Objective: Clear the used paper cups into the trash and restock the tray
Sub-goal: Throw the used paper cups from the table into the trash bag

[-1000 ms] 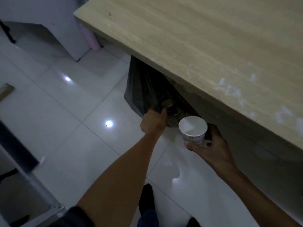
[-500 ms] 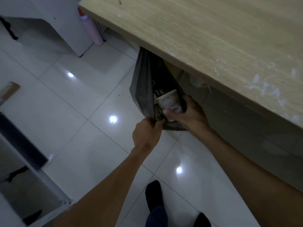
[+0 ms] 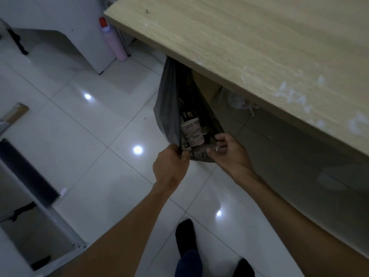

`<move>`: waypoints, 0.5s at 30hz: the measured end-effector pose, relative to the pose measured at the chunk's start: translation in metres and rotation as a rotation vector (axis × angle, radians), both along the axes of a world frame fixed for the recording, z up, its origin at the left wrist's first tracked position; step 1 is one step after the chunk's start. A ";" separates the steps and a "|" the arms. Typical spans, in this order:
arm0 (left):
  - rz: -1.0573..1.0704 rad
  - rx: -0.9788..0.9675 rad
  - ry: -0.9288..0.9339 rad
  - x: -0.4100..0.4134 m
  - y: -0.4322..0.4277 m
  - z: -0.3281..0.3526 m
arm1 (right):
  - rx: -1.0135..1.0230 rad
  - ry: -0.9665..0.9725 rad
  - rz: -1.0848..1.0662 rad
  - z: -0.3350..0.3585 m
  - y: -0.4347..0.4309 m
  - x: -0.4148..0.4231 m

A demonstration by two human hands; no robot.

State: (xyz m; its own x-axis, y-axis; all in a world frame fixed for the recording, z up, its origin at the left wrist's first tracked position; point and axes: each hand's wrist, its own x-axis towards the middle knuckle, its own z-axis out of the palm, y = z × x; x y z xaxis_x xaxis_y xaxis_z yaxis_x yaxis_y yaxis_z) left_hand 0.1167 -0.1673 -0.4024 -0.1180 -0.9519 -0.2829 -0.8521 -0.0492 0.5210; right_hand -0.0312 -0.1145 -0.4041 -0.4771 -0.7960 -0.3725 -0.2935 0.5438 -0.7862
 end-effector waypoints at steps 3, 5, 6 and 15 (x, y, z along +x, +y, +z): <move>-0.003 -0.030 -0.043 -0.003 0.006 0.006 | -0.017 -0.005 -0.021 0.010 0.016 -0.005; -0.011 -0.040 -0.087 -0.005 0.010 0.010 | -0.046 0.001 -0.018 0.019 0.028 -0.009; -0.013 -0.039 -0.109 -0.006 0.012 0.012 | -0.061 0.008 -0.012 0.024 0.034 -0.011; 0.006 -0.041 -0.045 -0.034 0.075 0.081 | -0.188 -0.070 -0.026 0.109 0.131 -0.035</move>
State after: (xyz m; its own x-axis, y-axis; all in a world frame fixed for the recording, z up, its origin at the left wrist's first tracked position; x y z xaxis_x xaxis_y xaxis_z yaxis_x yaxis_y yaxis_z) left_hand 0.0827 -0.0927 -0.3217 -0.1004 -0.9633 -0.2489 -0.8747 -0.0338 0.4834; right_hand -0.0661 0.0164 -0.2950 -0.4767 -0.8424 -0.2513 -0.2221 0.3920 -0.8928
